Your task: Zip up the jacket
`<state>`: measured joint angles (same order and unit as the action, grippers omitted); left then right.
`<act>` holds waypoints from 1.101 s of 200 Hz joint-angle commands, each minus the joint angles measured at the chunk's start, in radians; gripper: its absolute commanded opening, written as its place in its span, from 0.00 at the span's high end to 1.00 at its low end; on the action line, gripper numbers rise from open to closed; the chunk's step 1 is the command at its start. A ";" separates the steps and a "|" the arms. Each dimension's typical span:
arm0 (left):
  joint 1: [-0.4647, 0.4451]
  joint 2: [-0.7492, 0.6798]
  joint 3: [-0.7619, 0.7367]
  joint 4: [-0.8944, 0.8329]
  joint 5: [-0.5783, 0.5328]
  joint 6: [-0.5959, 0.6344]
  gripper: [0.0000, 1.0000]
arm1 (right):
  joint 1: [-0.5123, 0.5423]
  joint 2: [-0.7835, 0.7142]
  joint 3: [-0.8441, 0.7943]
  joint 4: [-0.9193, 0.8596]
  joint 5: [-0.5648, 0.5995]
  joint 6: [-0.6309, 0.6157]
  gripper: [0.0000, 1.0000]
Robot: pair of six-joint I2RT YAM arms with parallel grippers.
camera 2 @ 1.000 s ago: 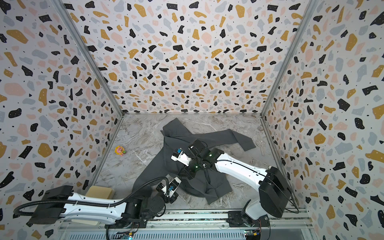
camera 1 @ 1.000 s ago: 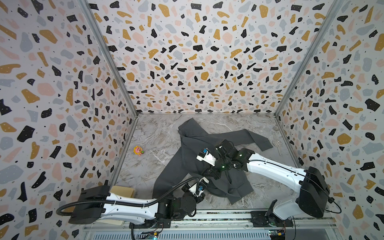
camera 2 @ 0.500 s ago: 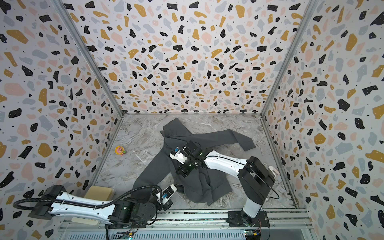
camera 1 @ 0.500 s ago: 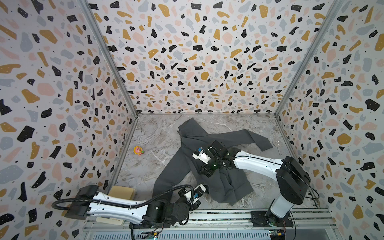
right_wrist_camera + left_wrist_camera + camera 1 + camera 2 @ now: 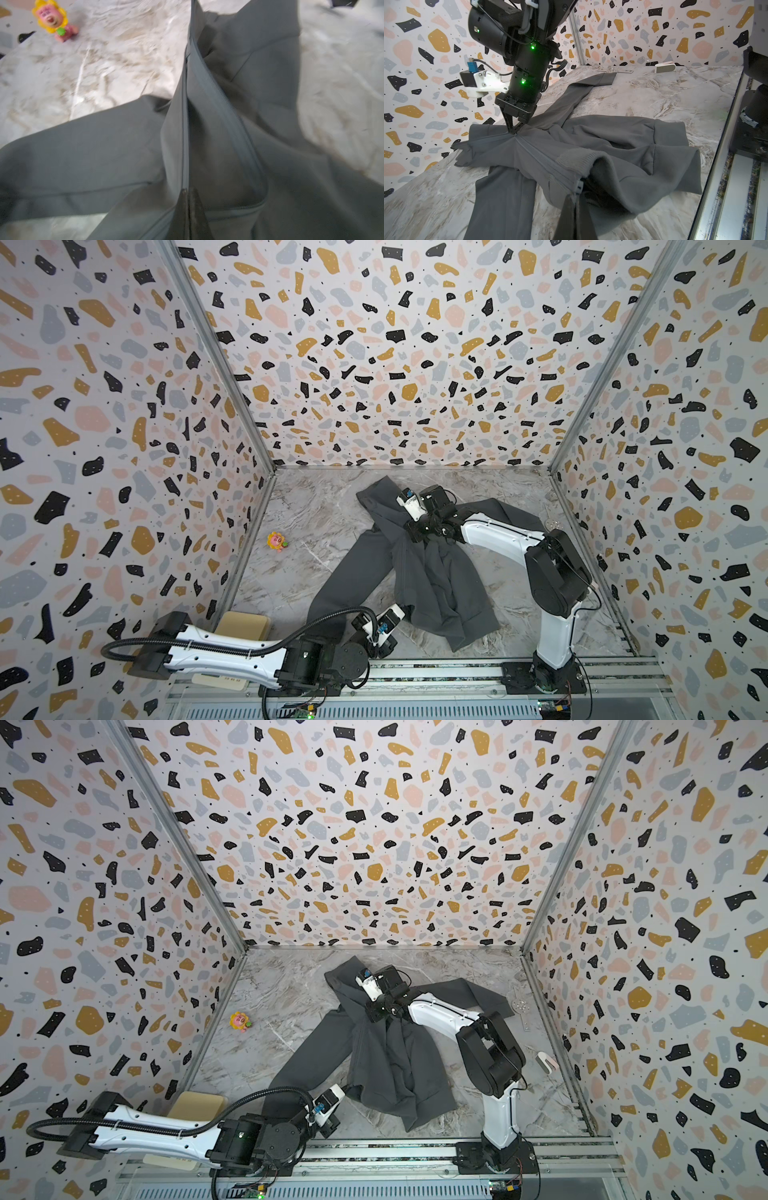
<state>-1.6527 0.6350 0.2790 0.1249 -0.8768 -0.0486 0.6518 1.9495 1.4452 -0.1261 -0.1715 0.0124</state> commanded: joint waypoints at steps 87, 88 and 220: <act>-0.033 -0.101 0.049 0.015 -0.054 0.038 1.00 | -0.297 0.280 0.562 0.141 0.350 -0.196 1.00; -0.033 -0.102 0.049 0.014 -0.057 0.038 1.00 | -0.297 0.283 0.568 0.140 0.352 -0.199 1.00; -0.033 -0.113 0.071 -0.047 -0.208 0.054 1.00 | -0.486 0.421 0.771 0.145 0.673 -0.425 1.00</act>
<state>-1.6573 0.5690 0.2932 0.0704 -1.0508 0.0116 0.3157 2.4245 2.2223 -0.2096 0.2882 -0.2897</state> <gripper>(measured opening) 0.046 0.047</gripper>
